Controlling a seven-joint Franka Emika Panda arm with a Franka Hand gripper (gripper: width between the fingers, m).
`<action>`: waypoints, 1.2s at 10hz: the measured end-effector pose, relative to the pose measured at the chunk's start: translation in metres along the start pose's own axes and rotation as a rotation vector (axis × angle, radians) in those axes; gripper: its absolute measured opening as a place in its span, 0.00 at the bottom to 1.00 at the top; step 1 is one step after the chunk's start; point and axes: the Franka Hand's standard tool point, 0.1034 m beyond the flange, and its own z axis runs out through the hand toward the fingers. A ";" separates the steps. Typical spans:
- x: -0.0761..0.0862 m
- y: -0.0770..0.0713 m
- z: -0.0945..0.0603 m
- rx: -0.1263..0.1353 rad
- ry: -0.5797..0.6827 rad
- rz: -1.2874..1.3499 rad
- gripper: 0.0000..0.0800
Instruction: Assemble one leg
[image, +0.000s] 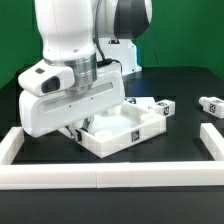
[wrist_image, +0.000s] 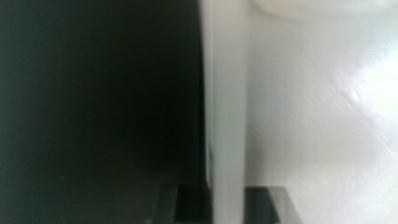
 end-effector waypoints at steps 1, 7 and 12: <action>0.002 0.002 0.000 -0.002 0.002 0.028 0.07; 0.060 0.011 -0.016 0.086 -0.070 0.489 0.07; 0.090 -0.029 -0.001 0.063 -0.156 0.576 0.07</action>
Offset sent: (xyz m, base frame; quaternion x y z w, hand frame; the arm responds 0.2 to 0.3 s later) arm 0.0413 0.0090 0.0092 0.0262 -0.0154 0.2819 0.9590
